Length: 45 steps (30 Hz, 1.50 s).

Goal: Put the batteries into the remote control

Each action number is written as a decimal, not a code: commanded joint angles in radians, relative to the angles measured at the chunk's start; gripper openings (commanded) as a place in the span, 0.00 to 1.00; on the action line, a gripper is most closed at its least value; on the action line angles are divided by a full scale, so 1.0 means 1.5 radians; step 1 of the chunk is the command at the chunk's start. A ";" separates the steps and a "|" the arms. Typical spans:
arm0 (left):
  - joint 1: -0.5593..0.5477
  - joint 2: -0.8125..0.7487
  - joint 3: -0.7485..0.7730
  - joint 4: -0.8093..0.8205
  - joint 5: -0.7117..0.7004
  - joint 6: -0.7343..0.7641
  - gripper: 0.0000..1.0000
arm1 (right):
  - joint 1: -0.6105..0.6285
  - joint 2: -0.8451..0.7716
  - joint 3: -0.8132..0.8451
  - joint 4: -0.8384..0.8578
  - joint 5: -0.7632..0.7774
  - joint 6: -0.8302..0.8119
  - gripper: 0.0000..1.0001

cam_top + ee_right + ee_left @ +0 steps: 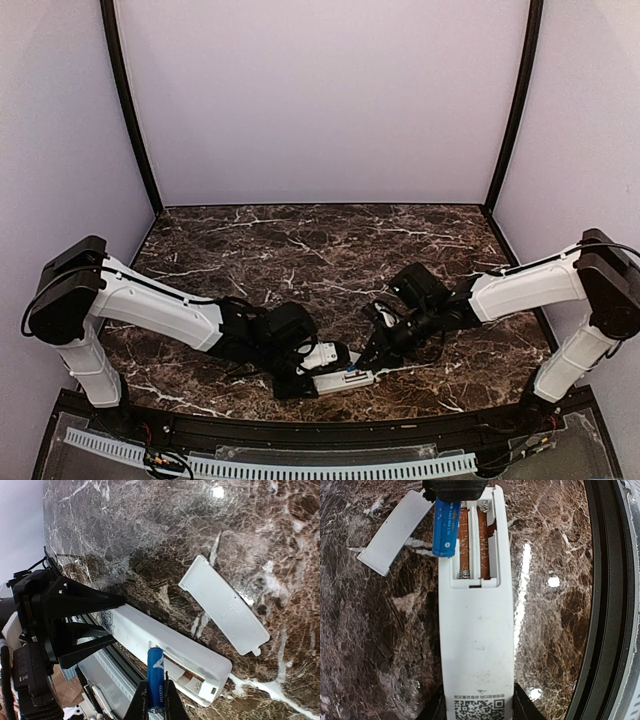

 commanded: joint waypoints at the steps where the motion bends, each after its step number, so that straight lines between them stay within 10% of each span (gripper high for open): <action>1: -0.005 0.027 0.007 -0.047 0.000 0.005 0.03 | 0.008 -0.024 0.007 -0.019 0.018 -0.007 0.00; 45: -0.005 0.035 0.008 -0.050 -0.005 -0.003 0.02 | 0.016 0.000 -0.018 0.001 0.014 0.030 0.00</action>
